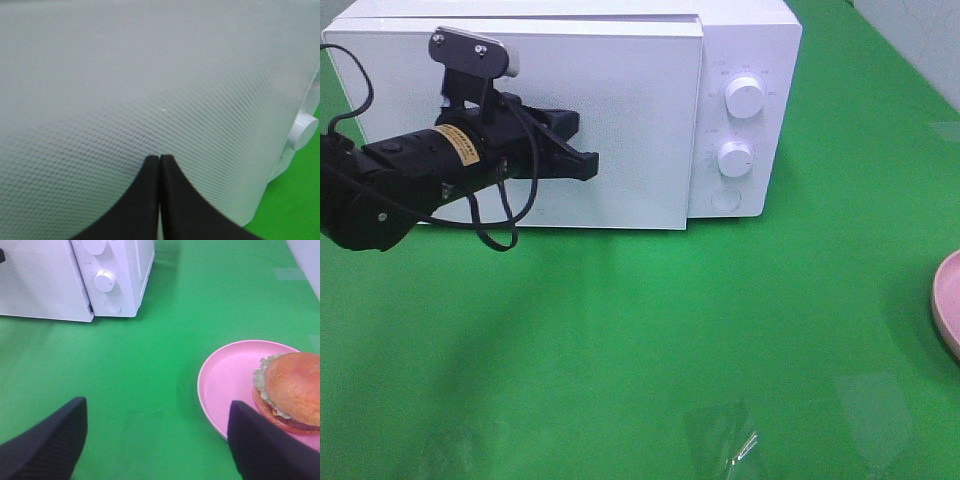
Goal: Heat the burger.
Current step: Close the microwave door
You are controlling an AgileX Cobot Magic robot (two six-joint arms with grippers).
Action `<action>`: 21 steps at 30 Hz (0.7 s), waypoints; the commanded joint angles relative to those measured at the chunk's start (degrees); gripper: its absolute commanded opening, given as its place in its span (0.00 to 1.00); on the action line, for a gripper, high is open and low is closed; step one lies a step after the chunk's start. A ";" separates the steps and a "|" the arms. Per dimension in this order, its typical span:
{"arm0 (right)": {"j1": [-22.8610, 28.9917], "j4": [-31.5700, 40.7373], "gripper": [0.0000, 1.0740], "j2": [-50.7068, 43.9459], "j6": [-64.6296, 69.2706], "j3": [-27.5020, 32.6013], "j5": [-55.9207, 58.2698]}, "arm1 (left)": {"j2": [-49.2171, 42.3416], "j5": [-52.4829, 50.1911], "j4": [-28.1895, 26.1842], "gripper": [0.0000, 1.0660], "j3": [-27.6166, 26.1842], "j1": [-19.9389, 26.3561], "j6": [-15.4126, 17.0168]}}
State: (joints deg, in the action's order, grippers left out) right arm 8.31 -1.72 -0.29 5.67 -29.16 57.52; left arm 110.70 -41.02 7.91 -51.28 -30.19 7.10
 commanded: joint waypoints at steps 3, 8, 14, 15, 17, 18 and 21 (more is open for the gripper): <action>-0.34 -0.11 0.71 -1.32 0.06 0.00 -0.06 | 2.46 1.60 -2.41 0.00 -5.44 -0.34 -0.06; -0.34 -0.11 0.71 -1.32 0.06 0.00 -0.06 | 4.70 3.67 -2.64 0.00 -10.37 -1.03 -0.06; -0.34 -0.11 0.71 -1.32 0.06 0.00 -0.06 | 6.76 5.90 -2.86 0.00 -14.50 -1.32 -0.06; -0.34 -0.11 0.71 -1.32 0.06 0.00 -0.06 | 6.76 5.90 -2.86 0.00 -14.50 -1.32 -0.06; -0.34 -0.11 0.71 -1.32 0.06 0.00 -0.06 | 7.28 6.88 -4.64 0.00 -16.21 -1.32 -0.17; -0.34 -0.11 0.71 -1.32 0.06 0.00 -0.06 | 7.28 6.88 -4.64 0.00 -16.21 -1.32 -0.17; -0.34 -0.11 0.71 -1.32 0.06 0.00 -0.06 | 6.59 8.42 -3.15 0.00 -16.04 -2.12 -0.11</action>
State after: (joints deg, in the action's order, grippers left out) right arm 8.31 -1.72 -0.29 5.67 -29.16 57.52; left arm 117.80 -31.97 11.69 -64.97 -33.98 6.65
